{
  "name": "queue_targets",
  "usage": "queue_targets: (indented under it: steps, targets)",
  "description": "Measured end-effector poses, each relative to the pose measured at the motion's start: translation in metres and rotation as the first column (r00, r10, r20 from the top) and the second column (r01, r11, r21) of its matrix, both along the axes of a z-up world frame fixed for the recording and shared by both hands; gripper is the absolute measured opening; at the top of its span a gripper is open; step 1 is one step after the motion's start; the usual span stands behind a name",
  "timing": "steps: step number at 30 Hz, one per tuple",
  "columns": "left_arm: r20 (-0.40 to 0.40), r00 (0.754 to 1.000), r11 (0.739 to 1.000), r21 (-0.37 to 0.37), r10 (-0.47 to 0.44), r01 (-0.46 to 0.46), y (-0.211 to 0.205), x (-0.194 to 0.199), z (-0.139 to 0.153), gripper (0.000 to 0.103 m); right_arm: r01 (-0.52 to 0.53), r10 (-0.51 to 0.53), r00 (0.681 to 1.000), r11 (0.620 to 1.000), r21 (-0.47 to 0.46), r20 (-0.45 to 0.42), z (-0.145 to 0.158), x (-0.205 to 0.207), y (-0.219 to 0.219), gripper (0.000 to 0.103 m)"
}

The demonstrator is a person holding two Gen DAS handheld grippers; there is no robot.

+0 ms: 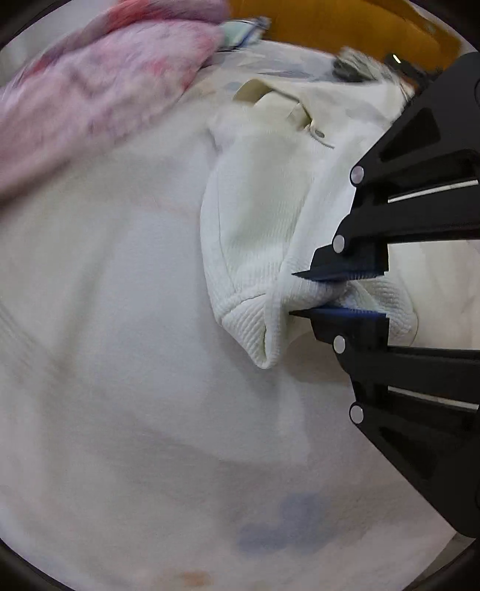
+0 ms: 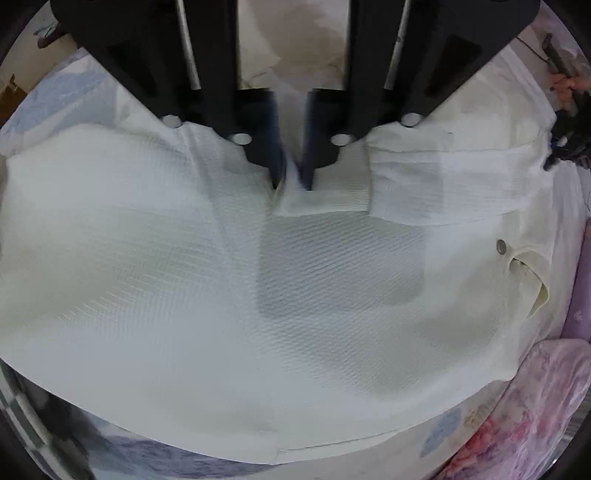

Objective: Fold large clothes

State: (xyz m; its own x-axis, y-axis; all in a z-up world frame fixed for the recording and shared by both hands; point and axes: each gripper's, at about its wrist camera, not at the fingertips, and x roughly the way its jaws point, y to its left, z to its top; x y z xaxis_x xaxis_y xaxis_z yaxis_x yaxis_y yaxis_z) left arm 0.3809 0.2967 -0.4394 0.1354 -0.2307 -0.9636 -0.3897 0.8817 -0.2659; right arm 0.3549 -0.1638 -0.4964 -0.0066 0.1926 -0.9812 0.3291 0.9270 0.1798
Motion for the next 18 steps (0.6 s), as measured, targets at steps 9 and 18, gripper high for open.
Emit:
queue_targets:
  steps: [9,18]
  targets:
    - [-0.099,0.988,0.976,0.169,-0.119,0.134,-0.017,0.022,-0.026,0.027,-0.056,0.059,0.998,0.989,-0.134,0.018,-0.002,0.03,-0.004,0.012]
    - [-0.164,0.971,0.938,0.271,-0.176,0.216,-0.032,-0.077,0.002,0.026,-0.034,0.032,0.993,0.999,0.015,0.111,0.041,-0.016,-0.008,0.018]
